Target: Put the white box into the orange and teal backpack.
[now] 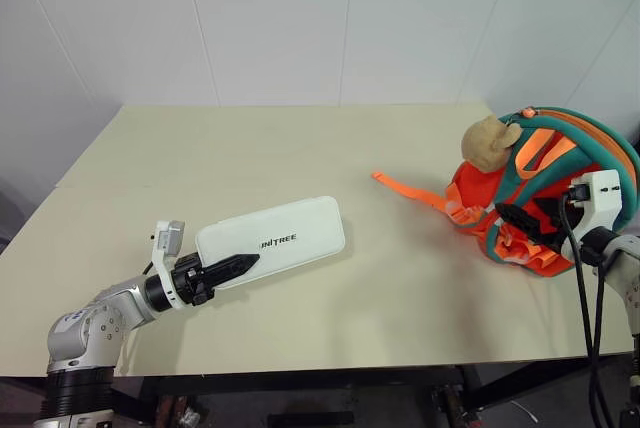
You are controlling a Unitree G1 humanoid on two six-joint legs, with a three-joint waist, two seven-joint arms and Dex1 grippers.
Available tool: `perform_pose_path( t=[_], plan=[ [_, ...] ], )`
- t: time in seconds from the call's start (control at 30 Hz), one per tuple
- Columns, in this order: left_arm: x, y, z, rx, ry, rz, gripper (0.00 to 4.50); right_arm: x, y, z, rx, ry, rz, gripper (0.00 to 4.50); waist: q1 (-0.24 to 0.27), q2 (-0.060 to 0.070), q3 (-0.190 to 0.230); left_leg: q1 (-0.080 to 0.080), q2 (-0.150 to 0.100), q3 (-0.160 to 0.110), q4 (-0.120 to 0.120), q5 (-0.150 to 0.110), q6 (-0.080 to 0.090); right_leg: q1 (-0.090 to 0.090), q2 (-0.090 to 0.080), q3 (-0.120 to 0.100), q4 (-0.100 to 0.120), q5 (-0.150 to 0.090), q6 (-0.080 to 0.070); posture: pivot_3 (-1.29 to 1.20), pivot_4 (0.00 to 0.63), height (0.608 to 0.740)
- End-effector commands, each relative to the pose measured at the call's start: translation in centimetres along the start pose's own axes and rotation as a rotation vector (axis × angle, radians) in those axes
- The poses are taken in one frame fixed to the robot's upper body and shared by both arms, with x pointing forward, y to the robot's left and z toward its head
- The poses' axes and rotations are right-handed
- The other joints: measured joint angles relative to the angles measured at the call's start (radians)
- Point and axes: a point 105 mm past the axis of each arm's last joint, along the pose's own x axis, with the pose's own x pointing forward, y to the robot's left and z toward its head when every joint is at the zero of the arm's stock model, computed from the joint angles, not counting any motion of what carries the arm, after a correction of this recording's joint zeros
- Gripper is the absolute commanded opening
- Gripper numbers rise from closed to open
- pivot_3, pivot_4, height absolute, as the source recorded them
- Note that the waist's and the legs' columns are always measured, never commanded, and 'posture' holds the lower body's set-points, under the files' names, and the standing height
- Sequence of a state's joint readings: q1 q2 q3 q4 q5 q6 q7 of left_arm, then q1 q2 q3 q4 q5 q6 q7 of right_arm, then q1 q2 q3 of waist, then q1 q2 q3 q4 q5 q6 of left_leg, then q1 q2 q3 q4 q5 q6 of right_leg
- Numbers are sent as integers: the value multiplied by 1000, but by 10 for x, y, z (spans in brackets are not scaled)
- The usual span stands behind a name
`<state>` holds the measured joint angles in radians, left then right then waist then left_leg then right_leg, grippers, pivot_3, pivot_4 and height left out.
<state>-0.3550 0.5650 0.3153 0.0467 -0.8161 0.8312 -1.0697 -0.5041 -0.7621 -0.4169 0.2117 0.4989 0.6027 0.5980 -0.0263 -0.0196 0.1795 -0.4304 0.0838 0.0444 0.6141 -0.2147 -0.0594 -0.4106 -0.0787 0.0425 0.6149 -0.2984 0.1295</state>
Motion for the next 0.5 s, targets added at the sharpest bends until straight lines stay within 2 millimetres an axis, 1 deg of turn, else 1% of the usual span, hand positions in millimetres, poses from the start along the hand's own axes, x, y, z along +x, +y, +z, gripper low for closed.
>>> perform_pose_path(
  t=[0.03,0.13,0.2,0.27,0.33,0.43,0.5],
  plan=[
    [6,-9,16,45,-20,-52,1370,7,7,19,10,-100,-12,4500,-1,0,0,0,0,0,0,0,0,0,0,0,1,0,0,0,150,740],
    [9,-8,17,41,-16,-64,1370,20,9,22,40,-161,-58,4500,-4,0,0,3,0,1,0,1,-1,0,0,1,3,0,0,0,150,740],
    [10,-8,17,39,-15,-69,1370,24,11,24,61,-187,-71,4500,-5,0,0,4,0,3,0,1,-1,0,0,2,4,0,0,0,150,740],
    [11,-8,17,37,-15,-72,1370,30,17,24,89,-208,-62,4500,-4,0,0,4,0,3,-1,1,-1,0,0,2,5,0,-1,0,150,740],
    [11,-8,17,33,-12,-75,1370,37,29,23,98,-228,-38,4500,-3,0,0,4,0,3,-1,1,-1,0,0,3,4,0,-1,0,150,740],
    [12,-8,16,31,-9,-77,1370,42,34,22,102,-251,-41,4500,-3,0,0,4,0,3,-1,1,-1,0,0,3,4,0,-1,0,150,740],
    [11,-8,16,32,-9,-75,1370,43,37,22,106,-265,-25,4126,-3,0,0,4,0,3,-1,1,-1,0,0,3,5,0,-1,0,150,740]
  ],
)
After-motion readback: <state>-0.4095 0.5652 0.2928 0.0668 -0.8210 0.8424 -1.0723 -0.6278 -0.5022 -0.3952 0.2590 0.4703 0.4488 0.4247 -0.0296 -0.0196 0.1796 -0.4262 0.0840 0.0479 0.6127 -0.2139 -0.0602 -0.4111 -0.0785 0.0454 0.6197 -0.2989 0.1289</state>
